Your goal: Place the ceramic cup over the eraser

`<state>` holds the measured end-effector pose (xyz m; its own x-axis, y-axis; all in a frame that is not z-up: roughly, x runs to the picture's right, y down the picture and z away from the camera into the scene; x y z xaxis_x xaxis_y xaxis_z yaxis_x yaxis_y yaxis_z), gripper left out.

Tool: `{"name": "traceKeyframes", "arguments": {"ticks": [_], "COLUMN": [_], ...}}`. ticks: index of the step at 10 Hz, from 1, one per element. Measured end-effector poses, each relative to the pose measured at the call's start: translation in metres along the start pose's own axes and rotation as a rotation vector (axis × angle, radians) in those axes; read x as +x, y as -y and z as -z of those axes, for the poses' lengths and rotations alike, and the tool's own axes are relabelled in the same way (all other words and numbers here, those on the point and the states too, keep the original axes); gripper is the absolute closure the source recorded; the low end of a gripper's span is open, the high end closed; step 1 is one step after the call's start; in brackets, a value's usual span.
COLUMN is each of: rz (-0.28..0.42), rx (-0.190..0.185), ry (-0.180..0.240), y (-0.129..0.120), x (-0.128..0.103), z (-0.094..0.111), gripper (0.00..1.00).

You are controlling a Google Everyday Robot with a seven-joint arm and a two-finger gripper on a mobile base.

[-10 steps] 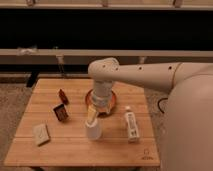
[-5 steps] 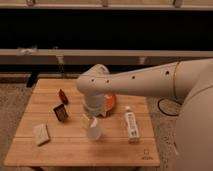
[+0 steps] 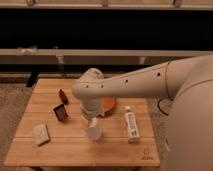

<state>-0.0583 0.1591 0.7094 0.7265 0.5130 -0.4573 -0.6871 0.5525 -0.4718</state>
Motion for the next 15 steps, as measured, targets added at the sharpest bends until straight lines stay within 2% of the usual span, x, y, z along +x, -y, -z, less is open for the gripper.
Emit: {"name": "traceKeyframes", "arguments": {"ticks": [3,5,8,10,11,12,15], "rz": [-0.013,-0.019,-0.025,-0.026,-0.029,-0.031,-0.029], "rx": [0.033,0.033,-0.004,-0.022,-0.040,-0.045,-0.049], "ry": [-0.002,-0.010,-0.022,-0.026,-0.026,-0.026,-0.029], "y": [0.008,0.009,0.003,-0.001,-0.006,-0.006,-0.008], "x": [-0.005,-0.006,-0.007,-0.008,-0.012,-0.014,-0.015], "z": [-0.012,-0.025,-0.044,-0.050,-0.055,-0.056,-0.058], "gripper": [0.28,0.28,0.28,0.32,0.56,0.68,0.95]}}
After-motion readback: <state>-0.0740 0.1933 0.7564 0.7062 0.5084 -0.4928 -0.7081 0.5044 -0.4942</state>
